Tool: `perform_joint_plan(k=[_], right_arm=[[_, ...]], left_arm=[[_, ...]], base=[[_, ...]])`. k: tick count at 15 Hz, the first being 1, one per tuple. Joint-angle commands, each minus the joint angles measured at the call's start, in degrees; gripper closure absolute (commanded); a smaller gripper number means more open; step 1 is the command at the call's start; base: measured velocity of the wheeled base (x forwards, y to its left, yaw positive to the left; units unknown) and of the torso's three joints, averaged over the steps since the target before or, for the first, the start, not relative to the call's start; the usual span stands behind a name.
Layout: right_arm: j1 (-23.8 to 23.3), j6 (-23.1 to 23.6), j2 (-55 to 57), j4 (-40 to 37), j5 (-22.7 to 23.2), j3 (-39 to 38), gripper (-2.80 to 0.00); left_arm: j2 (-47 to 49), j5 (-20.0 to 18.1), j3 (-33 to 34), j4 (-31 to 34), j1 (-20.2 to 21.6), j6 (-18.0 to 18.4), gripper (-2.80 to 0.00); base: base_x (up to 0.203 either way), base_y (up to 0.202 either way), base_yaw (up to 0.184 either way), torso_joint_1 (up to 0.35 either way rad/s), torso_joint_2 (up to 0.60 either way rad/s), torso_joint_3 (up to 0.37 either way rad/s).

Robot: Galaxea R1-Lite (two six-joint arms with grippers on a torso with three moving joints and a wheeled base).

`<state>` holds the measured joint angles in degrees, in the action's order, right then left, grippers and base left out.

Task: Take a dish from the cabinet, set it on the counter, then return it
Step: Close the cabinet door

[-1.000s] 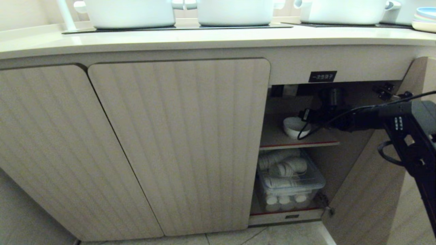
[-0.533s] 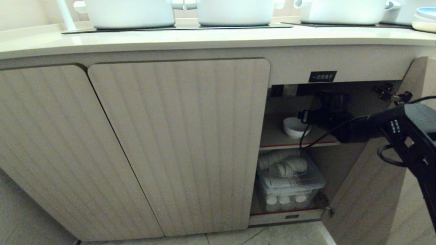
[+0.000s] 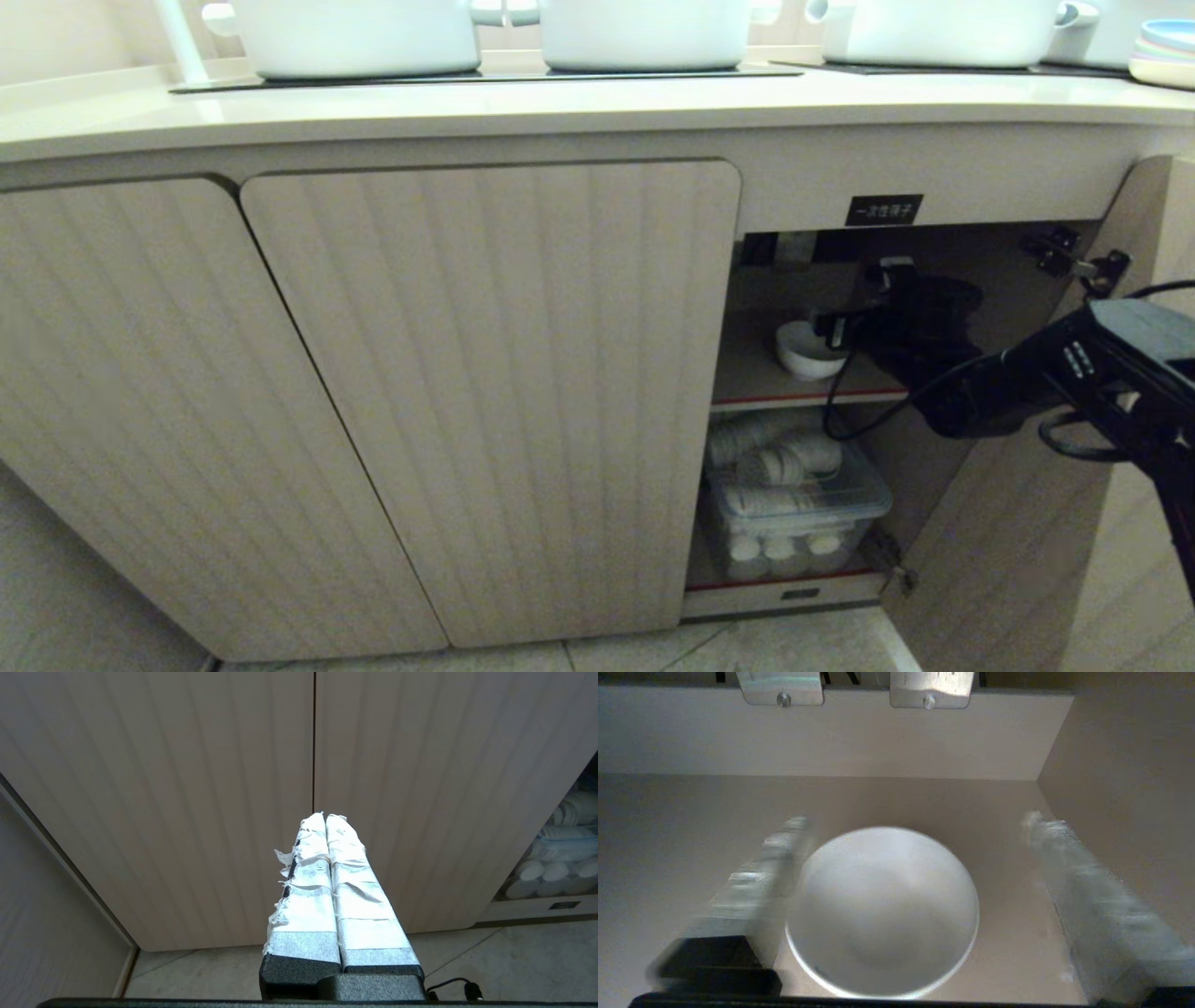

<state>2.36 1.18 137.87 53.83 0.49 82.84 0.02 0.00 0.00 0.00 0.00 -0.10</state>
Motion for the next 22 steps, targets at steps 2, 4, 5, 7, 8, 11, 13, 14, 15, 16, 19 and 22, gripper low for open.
perform_joint_plan(k=[2, 4, 5, 7, 8, 11, 13, 14, 15, 16, 19, 22], right_arm=[[0.1, -0.4, -1.3, 0.9, 0.2, -1.5, 0.00], [0.1, -0.4, -2.3, 1.7, 0.3, -3.1, 0.00], [0.2, -0.5, -2.9, 2.2, 0.3, -3.8, 0.00], [0.3, -1.5, -4.1, 3.5, 0.3, -5.5, 0.00], [0.4, -1.6, -4.7, 3.7, 0.3, -6.4, 0.00], [0.4, -1.8, -6.4, 6.1, 0.4, -9.7, 0.00], [0.4, -1.9, -8.1, 9.5, 1.8, -14.3, 0.00], [0.5, -1.9, -8.9, 11.0, 2.4, -16.2, 0.00], [0.6, -2.0, -9.9, 12.7, 2.6, -18.2, 0.00], [0.8, -2.0, -11.0, 13.9, 2.7, -19.7, 0.00], [1.3, -2.1, -13.7, 14.9, 2.8, -23.8, 0.00], [1.3, -2.1, -16.6, 16.3, 2.8, -28.2, 0.00]], left_arm=[[0.0, 0.0, 0.0, 0.0, 0.0, 0.0, 0.00], [0.0, 0.0, 0.0, 0.0, 0.0, 0.0, 0.00], [0.0, 0.0, 0.0, 0.0, 0.0, 0.0, 0.00], [0.0, 0.0, 0.0, 0.0, 0.0, 0.0, 0.00], [0.0, 0.0, 0.0, 0.0, 0.0, 0.0, 0.00], [0.0, 0.0, 0.0, 0.0, 0.0, 0.1, 0.00], [0.0, 0.0, 0.0, 0.0, 0.0, 0.0, 0.00], [0.0, 0.0, 0.0, 0.0, 0.0, 0.0, 0.00], [0.0, 0.0, 0.0, 0.0, 0.0, 0.0, 0.00], [0.0, 0.0, 0.0, 0.0, 0.0, 0.0, 0.00], [0.0, 0.0, 0.0, 0.0, 0.1, 0.0, 0.00], [0.0, 0.0, 0.0, 0.0, 0.0, 0.0, 0.00]], base=[[0.000, 0.000, 0.000, 0.000, 0.00, 0.000], [0.000, 0.000, 0.000, 0.000, 0.00, 0.000], [0.000, 0.000, 0.000, 0.000, 0.00, 0.000], [0.000, 0.000, 0.000, 0.000, 0.00, 0.000], [0.000, 0.000, 0.000, 0.000, 0.00, 0.000], [0.000, 0.000, 0.000, 0.000, 0.00, 0.000], [0.000, 0.000, 0.000, 0.000, 0.00, 0.000], [0.000, 0.000, 0.000, 0.000, 0.00, 0.000], [0.000, 0.000, 0.000, 0.000, 0.00, 0.000], [0.000, 0.000, 0.000, 0.000, 0.00, 0.000], [0.000, 0.000, 0.000, 0.000, 0.00, 0.000], [0.000, 0.000, 0.000, 0.000, 0.00, 0.000]])
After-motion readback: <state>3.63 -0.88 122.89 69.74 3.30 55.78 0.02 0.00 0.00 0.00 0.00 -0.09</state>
